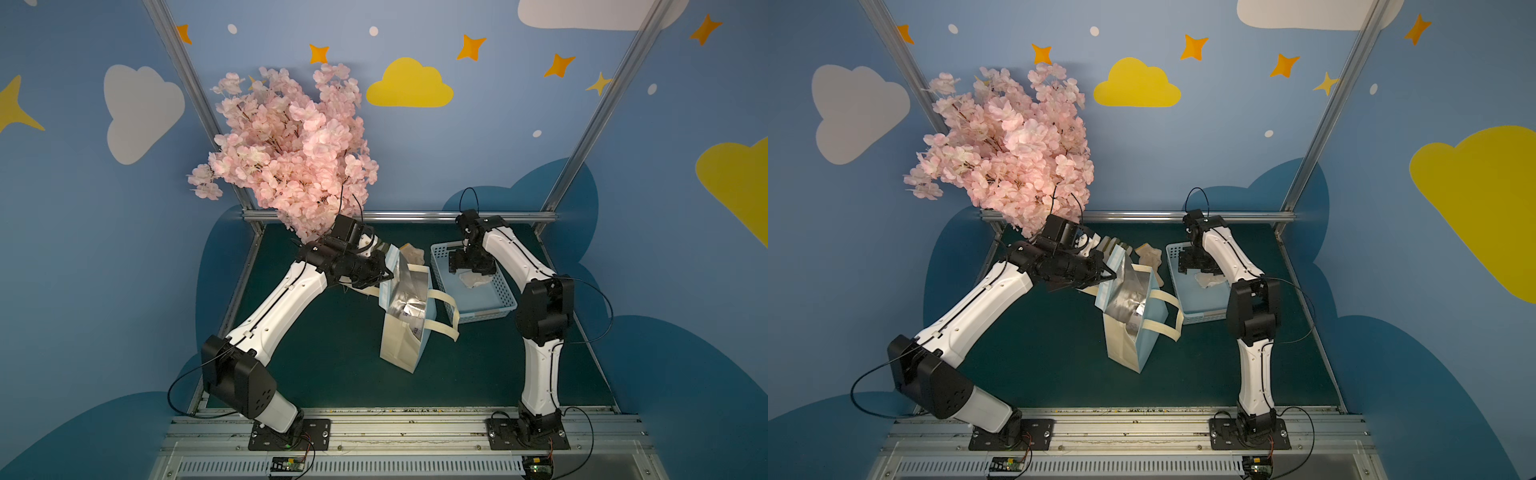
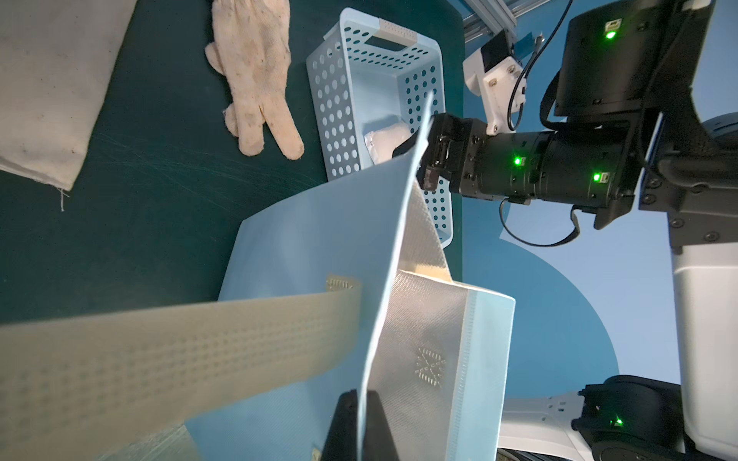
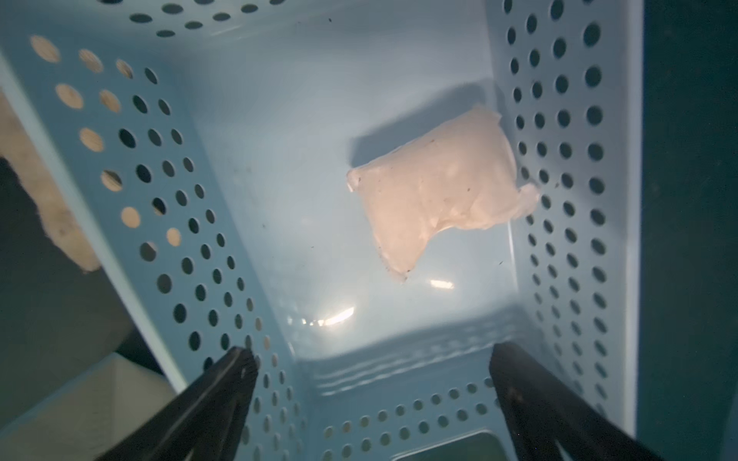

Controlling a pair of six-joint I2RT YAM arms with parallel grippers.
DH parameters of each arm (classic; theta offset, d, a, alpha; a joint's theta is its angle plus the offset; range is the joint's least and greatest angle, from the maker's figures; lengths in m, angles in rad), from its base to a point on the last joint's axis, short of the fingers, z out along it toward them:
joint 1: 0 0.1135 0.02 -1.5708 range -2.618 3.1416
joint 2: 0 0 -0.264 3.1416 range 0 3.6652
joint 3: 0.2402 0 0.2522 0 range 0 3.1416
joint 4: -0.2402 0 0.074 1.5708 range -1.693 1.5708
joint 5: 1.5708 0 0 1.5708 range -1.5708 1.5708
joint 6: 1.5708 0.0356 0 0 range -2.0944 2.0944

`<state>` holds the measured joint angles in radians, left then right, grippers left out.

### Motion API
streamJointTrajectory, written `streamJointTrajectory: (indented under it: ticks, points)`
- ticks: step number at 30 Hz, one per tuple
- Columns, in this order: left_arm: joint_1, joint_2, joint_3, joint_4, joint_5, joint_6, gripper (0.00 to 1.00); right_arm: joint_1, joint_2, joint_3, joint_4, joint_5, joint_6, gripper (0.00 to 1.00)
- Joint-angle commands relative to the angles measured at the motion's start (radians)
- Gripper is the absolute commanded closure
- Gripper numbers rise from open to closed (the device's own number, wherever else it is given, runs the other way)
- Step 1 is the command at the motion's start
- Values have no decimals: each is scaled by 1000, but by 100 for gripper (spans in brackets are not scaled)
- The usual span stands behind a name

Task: Place the ice pack in the delivery bag
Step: Pick up the ice pack from the bin.

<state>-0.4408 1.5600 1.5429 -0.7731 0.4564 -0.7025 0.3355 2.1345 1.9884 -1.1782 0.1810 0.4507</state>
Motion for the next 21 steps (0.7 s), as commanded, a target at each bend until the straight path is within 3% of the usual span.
streamJointTrajectory:
  ticks: [1,6,10,21]
  points:
    - [-3,19,23,-12,14,28,97,-30,55,57,-52,14,261,2]
    - [-3,21,23,-12,17,40,97,-36,127,137,-82,83,310,2]
    - [-3,24,27,-9,20,43,97,-60,160,123,-98,61,388,2]
    - [-3,31,34,-9,29,46,97,-82,309,237,-97,16,399,2]
